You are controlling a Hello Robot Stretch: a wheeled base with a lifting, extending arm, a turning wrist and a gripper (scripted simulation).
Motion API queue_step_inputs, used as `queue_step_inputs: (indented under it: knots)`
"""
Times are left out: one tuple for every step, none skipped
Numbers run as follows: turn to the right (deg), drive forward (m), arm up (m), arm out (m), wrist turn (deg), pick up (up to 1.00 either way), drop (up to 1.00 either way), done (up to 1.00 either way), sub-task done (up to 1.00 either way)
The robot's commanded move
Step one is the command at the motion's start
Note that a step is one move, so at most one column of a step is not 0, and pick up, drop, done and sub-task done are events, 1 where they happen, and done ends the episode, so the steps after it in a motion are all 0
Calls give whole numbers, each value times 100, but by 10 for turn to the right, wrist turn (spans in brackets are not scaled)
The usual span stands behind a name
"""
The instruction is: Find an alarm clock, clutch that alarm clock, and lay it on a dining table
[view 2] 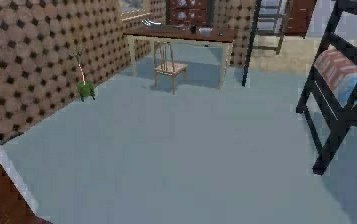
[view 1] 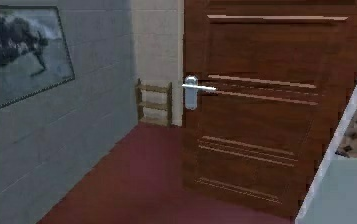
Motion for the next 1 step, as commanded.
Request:
queue_step_inputs:
  knots:
    - [-450, 0, 0, 0, 0, 0, 0, 0, 0]
